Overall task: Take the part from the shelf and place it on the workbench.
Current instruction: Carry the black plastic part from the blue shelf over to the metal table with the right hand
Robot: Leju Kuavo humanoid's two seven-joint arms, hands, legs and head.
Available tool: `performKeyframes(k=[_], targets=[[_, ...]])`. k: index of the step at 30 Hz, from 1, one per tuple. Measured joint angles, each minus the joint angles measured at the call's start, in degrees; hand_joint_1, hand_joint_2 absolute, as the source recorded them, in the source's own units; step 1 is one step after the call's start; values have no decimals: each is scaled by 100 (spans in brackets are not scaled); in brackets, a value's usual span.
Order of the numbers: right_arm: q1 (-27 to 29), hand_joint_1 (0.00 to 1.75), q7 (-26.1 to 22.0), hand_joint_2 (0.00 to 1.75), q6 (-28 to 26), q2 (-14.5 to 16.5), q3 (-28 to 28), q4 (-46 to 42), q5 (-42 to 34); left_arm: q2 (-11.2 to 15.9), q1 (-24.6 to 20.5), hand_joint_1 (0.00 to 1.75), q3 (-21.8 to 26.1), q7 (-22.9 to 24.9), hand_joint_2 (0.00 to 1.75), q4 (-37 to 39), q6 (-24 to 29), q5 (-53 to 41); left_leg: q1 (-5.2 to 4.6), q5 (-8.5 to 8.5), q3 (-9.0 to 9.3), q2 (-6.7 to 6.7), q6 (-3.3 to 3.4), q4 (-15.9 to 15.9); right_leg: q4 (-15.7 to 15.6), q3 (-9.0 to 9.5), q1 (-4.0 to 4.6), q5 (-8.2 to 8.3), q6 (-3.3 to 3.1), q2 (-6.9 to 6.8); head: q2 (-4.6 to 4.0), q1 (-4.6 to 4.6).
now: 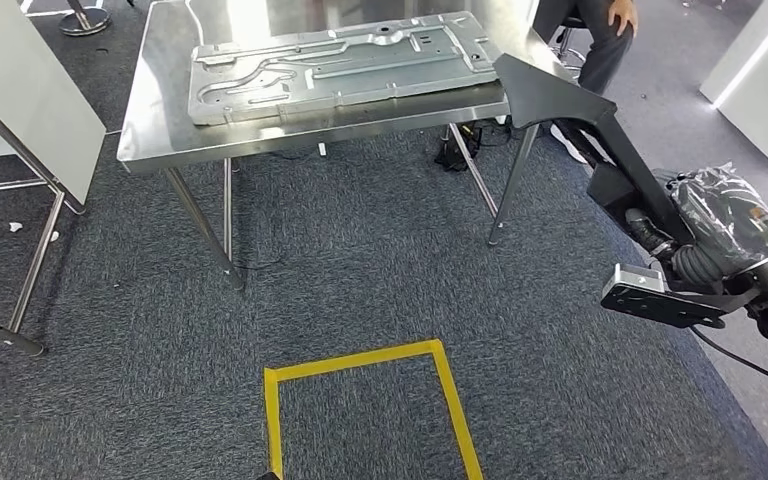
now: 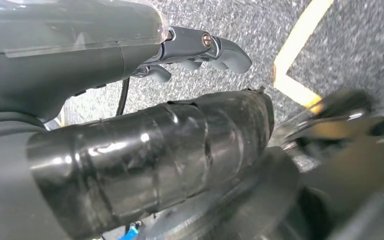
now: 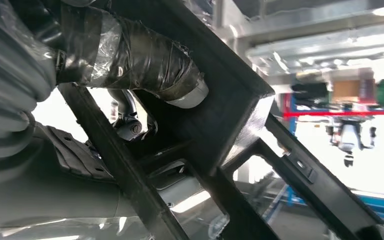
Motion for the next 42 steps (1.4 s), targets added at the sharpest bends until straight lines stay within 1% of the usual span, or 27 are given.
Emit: performKeyframes(k=[1, 4, 5, 7, 8, 10, 11, 13, 15, 16, 17, 19, 20, 21, 22, 23, 25, 26, 28, 30, 31, 32, 34, 35, 36, 39, 42], targets=[[-62, 175, 0, 175, 31, -1, 32, 21, 0, 0, 13, 0, 0, 8, 0, 1, -5, 2, 1, 162, -34, 49, 18, -279, -2, 153, 3, -120, 18, -66, 0, 0], [-230, 175, 0, 175, 120, -18, 136, 111, 1, 5, 44, 0, 2, 25, 0, 2, -13, 5, -66, 1523, -44, 350, 137, -1078, 13, 517, 36, -484, 112, -225, 0, 22], [-290, 175, 0, 175, 152, -39, 169, 137, 1, 6, 43, 0, 3, 25, 0, 2, -16, 7, -88, 1767, -22, 383, 170, -1165, 25, 613, 39, -567, 156, -263, 1, 32], [-447, 175, 10, 175, 198, -86, 223, 169, 1, 10, 15, 0, 5, 16, 0, 2, -19, 8, -93, 1692, 103, 261, 211, -1170, 174, 669, 10, -571, 238, -289, 1, 45], [-519, 175, 17, 175, 211, -104, 241, 186, 1, 14, -4, 0, 6, 9, 0, 2, -19, 9, -82, 1643, 185, 186, 247, -1202, 422, 575, -18, -471, 257, -197, 1, 48], [-623, 175, 27, 175, 222, -142, 275, 225, 1, 23, -43, 0, 13, 3, 0, 1, -15, 9, -63, 1556, 373, 47, 306, -1278, 1168, 92, -50, -330, 266, 95, 2, 56], [-644, 175, 27, 175, 227, -162, 298, 244, 1, 24, -58, 0, 18, 0, 0, 0, -15, 8, -61, 1498, 469, -26, 328, -1310, 1532, -197, -52, -392, 263, 233, 1, 62], [-660, 175, 30, 175, 241, -191, 350, 284, 1, 27, -69, 0, 27, -8, 0, 0, -16, 7, -55, 1351, 691, -206, 340, -1353, 1893, -696, -57, -854, 283, 326, 0, 63], [-685, 175, 32, 175, 271, -197, 405, 323, 1, 24, -59, 0, 28, -21, 0, 0, -18, 6, -50, 1172, 945, -407, 329, -1367, 1738, -978, -67, -1241, 320, 333, 0, 64], [-711, 175, 32, 175, 284, -198, 435, 343, 1, 18, -51, 0, 28, -27, 0, 0, -19, 5, -45, 1075, 1074, -500, 316, -1366, 1497, -1047, -74, -1187, 337, 350, 0, 66], [-737, 175, 32, 175, 295, -198, 464, 367, 1, 12, -36, 0, 28, -31, 0, 1, -20, 5, -38, 973, 1173, -588, 296, -1367, 1168, -1090, -85, -859, 350, 419, 0, 69], [-776, 175, 31, 175, 305, -205, 527, 428, 2, 2, -20, 0, 29, -34, 0, 6, -20, 4, -28, 768, 1329, -760, 226, -1322, 547, -1136, -88, 196, 319, 612, 0, 80], [-784, 175, 28, 175, 309, -211, 552, 451, 3, 0, -17, 0, 30, -35, 0, 9, -20, 4, -16, 685, 1369, -836, 186, -1317, 392, -1128, -74, 575, 273, 665, 0, 84], [-808, 175, 27, 175, 311, -220, 570, 462, 3, -2, -21, 0, 30, -37, 0, 10, -20, 3, -7, 655, 1408, -894, 148, -1287, 335, -1109, -55, 727, 212, 644, 0, 89], [-841, 175, 27, 175, 312, -225, 579, 458, 3, 2, -29, 0, 30, -39, 0, 10, -19, 3, -4, 704, 1350, -921, 114, -1197, 349, -1053, -48, 670, 151, 571, 1, 89], [-881, 175, 30, 175, 309, -230, 577, 454, 4, 9, -33, 0, 30, -40, 0, 10, -19, 2, -5, 838, 1227, -836, 84, -976, 316, -992, -48, 625, 98, 498, 1, 90], [-936, 175, 33, 175, 306, -233, 576, 454, 5, 17, -46, 0, 28, -44, 0, 10, -18, 2, -23, 1152, 689, -424, 8, -192, 200, -797, -47, 523, 3, 356, 1, 74], [-940, 175, 33, 175, 307, -233, 585, 459, 5, 16, -48, 0, 28, -45, 0, 10, -18, 2, -20, 1153, 394, -199, -25, 169, 145, -675, -36, 459, -27, 289, 1, 68], [-941, 175, 31, 175, 314, -232, 621, 469, 5, 12, -51, 0, 28, -46, 0, 11, -19, -2, -1, 716, -59, -14, -64, 511, 73, -409, -28, 295, -42, 147, 1, 60], [-966, 175, 31, 175, 344, -231, 664, 478, 12, 12, -41, 0, 28, -48, 0, 11, -22, -19, 11, 272, -257, 9, -73, 346, 47, -127, -38, 95, -26, 3, 0, 57], [-994, 175, 32, 175, 371, -231, 685, 484, 20, 14, -33, 0, 28, -49, 0, 11, -24, -29, 12, 282, -271, 31, -69, 104, 45, 14, -42, -9, -12, -69, 0, 57], [-1034, 175, 33, 175, 402, -229, 715, 494, 33, 16, -25, 0, 28, -50, 0, 11, -26, -40, 2, 524, -243, 102, -48, -224, 39, 133, -44, -114, 6, -137, 0, 57], [-1147, 175, 37, 175, 476, -216, 783, 530, 61, 25, -14, 0, 28, -48, 0, 11, -33, -48, -57, 1340, -184, 414, 39, -918, 48, 338, -11, -326, 64, -245, 1, 56], [-1209, 175, 46, 175, 516, -214, 815, 549, 72, 28, -15, 0, 28, -42, 0, 11, -37, -45, -79, 1638, -153, 538, 84, -1130, 24, 425, 13, -434, 98, -303, 1, 68], [-1279, 175, 67, 175, 560, -214, 839, 567, 79, 32, -16, 0, 28, -35, 0, 11, -42, -39, -83, 1775, -128, 590, 121, -1255, 38, 532, 37, -486, 141, -344, 1, 85], [-1524, 175, 166, 175, 681, -232, 910, 606, 86, 35, -14, 0, 28, -7, 0, 13, -51, -14, -43, 1760, 46, 427, 191, -1315, 242, 659, 29, -407, 229, -331, 1, 127], [-1877, 175, 291, 175, 889, -272, 1049, 701, 97, 35, -44, 0, 30, 34, 0, 13, -57, 3, -49, 1702, 247, 274, 298, -1316, 1082, 198, -31, -494, 243, 104, 1, 134]])
